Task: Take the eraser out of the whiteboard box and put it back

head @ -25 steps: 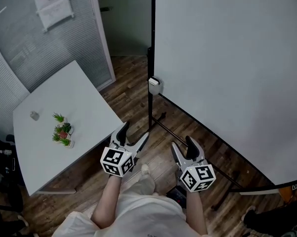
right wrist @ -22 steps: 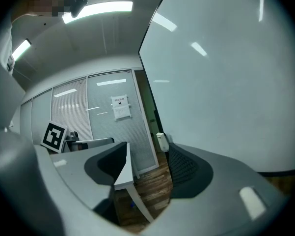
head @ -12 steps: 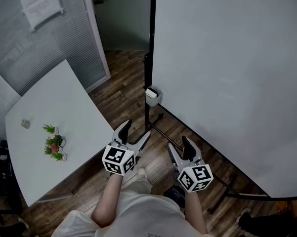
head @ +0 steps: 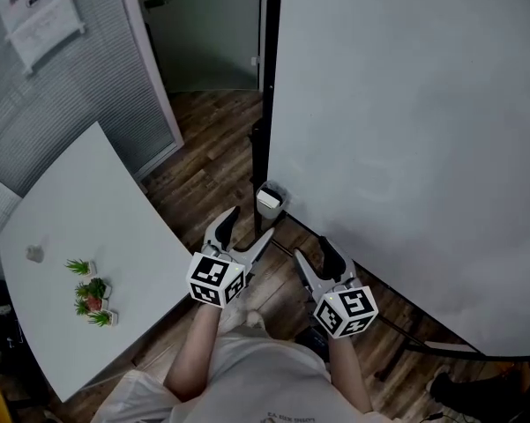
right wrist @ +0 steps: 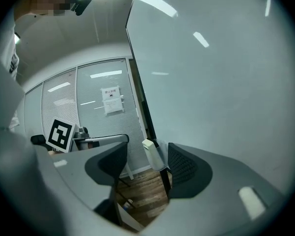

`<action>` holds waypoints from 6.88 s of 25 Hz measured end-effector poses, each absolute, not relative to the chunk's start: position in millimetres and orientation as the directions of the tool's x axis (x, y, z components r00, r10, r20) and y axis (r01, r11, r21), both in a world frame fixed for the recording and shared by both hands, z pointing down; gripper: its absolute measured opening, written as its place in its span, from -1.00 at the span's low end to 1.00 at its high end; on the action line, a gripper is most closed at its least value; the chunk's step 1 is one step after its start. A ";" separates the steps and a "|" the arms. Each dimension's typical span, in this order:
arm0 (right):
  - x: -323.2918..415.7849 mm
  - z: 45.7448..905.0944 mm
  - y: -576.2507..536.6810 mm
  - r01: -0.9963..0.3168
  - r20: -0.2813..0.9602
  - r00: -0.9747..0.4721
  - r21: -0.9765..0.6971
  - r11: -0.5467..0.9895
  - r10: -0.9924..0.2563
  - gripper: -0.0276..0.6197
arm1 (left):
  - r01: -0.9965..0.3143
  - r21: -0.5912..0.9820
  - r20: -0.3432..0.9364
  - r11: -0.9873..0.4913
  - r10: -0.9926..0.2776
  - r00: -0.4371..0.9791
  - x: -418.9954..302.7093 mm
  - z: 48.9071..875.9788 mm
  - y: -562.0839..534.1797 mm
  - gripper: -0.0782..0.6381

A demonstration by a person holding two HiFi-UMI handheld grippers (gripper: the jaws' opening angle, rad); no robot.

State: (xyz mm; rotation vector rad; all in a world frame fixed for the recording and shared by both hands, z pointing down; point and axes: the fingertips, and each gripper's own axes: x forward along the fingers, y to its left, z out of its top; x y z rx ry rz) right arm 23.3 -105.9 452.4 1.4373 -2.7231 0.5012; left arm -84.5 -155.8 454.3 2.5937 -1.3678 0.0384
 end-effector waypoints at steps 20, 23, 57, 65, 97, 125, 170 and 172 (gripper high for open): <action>17.1 456.5 -135.6 -0.806 0.161 -0.579 -0.258 0.533 -0.799 -0.13 | -0.809 0.131 0.162 -0.573 -0.793 0.588 -76.7 467.6 -190.0 0.18; 21.5 459.4 -139.7 -0.804 0.160 -0.581 -0.264 0.532 -0.798 -0.13 | -0.809 0.124 0.169 -0.575 -0.791 0.588 -71.3 470.2 -192.6 0.18; 21.4 466.8 -158.4 -0.740 0.146 -0.651 -0.341 0.580 -0.745 -0.14 | -0.822 0.028 0.250 -0.569 -0.792 0.557 -45.6 494.6 -230.7 0.08; 22.5 468.6 -161.2 -0.739 0.150 -0.653 -0.340 0.582 -0.742 -0.15 | -0.819 0.014 0.247 -0.574 -0.792 0.559 -43.1 496.9 -235.5 0.08; 29.1 472.3 -166.5 -0.753 0.167 -0.637 -0.339 0.563 -0.752 -0.17 | -0.811 -0.025 0.228 -0.584 -0.793 0.565 -40.5 498.9 -239.9 -0.03; 34.8 474.8 -167.2 -0.762 0.171 -0.624 -0.347 0.546 -0.762 -0.22 | -0.816 -0.006 0.235 -0.578 -0.794 0.561 -43.5 498.6 -239.0 -0.02; 31.6 466.2 -150.5 -0.748 0.144 -0.639 -0.347 0.566 -0.756 -0.22 | -0.831 -0.034 0.162 -0.556 -0.823 0.544 -52.9 458.2 -219.5 -0.03; 31.7 465.2 -149.4 -0.748 0.141 -0.638 -0.347 0.566 -0.757 -0.22 | -0.829 -0.040 0.153 -0.557 -0.824 0.546 -52.6 454.0 -217.9 -0.03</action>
